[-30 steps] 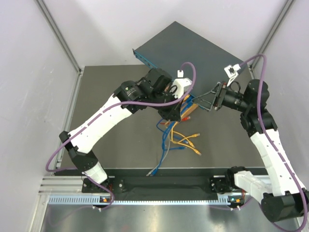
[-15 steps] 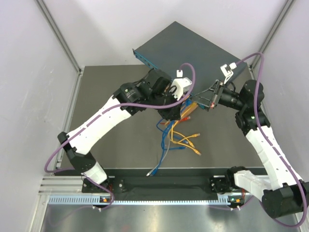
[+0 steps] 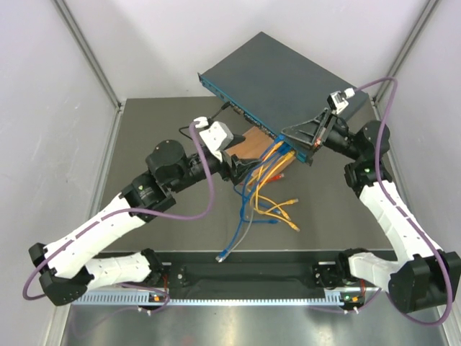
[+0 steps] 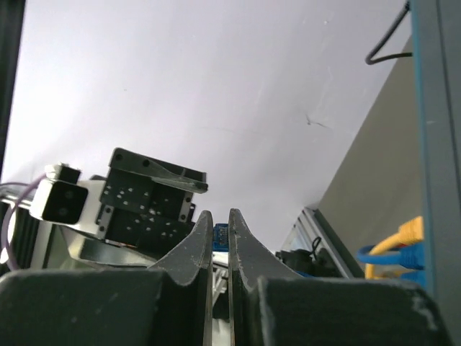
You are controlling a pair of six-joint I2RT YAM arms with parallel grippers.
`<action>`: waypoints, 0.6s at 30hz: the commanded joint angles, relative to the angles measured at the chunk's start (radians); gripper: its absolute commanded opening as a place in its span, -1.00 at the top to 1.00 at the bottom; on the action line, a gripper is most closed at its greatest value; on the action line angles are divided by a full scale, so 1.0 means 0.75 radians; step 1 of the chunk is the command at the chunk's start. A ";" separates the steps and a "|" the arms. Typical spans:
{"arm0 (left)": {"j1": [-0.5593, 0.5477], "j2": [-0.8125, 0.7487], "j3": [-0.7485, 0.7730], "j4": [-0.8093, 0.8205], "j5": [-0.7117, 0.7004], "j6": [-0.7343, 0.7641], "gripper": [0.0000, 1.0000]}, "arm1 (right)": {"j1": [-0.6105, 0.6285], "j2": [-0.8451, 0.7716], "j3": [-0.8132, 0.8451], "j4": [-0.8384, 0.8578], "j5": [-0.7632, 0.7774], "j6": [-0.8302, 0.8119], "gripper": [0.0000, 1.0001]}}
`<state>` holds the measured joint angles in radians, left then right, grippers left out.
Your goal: Insert the plug into the switch port
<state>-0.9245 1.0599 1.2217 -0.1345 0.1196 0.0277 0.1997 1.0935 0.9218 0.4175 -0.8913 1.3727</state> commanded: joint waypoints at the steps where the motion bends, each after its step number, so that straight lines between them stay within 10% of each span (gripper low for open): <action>1: -0.005 0.006 -0.091 0.373 0.065 0.090 -0.48 | -0.009 -0.002 0.102 0.155 0.029 0.129 1.00; 18: -0.007 0.110 -0.136 0.635 0.064 0.141 0.00 | -0.004 -0.016 0.108 0.141 0.019 0.156 1.00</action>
<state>-0.9249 1.1385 1.1172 0.2520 0.1562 0.1291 0.1997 1.0950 0.9585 0.4652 -0.8837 1.4708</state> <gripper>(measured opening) 0.509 0.041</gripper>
